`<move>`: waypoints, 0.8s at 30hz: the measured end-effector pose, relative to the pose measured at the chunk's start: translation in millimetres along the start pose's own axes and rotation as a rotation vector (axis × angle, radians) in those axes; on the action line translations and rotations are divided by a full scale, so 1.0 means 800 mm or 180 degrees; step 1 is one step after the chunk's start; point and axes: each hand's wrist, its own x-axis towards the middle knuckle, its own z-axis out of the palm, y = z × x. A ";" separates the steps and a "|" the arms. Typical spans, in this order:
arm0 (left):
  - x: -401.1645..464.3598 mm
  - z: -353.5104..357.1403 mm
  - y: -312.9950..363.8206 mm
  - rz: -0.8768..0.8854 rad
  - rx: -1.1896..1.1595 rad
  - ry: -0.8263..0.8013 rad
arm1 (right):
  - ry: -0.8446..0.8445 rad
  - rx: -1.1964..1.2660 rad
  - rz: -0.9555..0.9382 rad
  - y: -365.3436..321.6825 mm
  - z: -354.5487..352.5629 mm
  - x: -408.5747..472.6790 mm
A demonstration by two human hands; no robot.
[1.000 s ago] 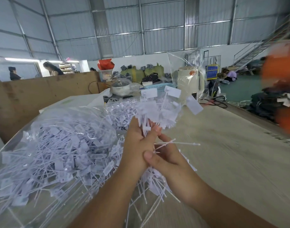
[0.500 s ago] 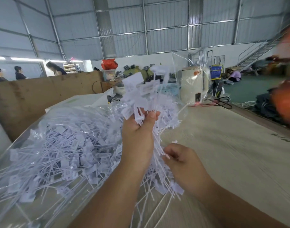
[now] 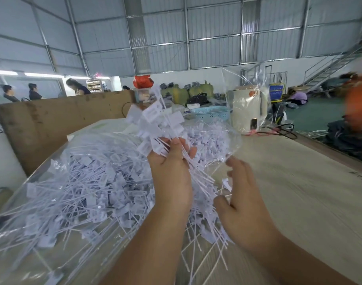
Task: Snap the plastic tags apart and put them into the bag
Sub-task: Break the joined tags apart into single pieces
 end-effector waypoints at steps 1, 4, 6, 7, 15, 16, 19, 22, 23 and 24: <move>-0.006 -0.001 -0.002 -0.0044 0.0096 -0.0004 | 0.0030 0.0107 -0.0213 -0.005 0.000 -0.001; -0.022 -0.005 -0.010 0.0023 0.0787 -0.0287 | 0.0008 0.0400 -0.0679 -0.013 0.003 -0.002; -0.028 -0.006 -0.010 0.0068 0.1037 -0.0476 | 0.0220 0.0599 -0.0894 -0.014 0.003 -0.003; -0.029 -0.006 -0.008 0.0019 0.1010 -0.0471 | 0.0405 0.0601 -0.0935 -0.014 0.001 -0.003; -0.002 -0.002 0.013 -0.0081 -0.0067 0.0022 | 0.0332 -0.0073 -0.1260 0.002 -0.009 -0.001; 0.001 -0.004 0.014 -0.0069 -0.0147 0.0055 | 0.0248 -0.0124 -0.1310 0.003 -0.009 -0.001; 0.003 -0.010 0.012 0.0000 -0.0168 0.0084 | 0.0008 -0.0316 -0.1329 0.002 -0.012 -0.002; -0.001 -0.014 0.008 0.0210 0.0162 -0.0013 | -0.0320 -0.0728 -0.1148 -0.001 -0.015 -0.004; -0.002 -0.014 0.007 0.0287 0.0309 -0.0062 | -0.0458 -0.0875 -0.1057 -0.002 -0.016 -0.005; -0.002 -0.014 0.006 0.0351 0.0437 -0.0116 | -0.0571 -0.0981 -0.0975 -0.001 -0.017 -0.006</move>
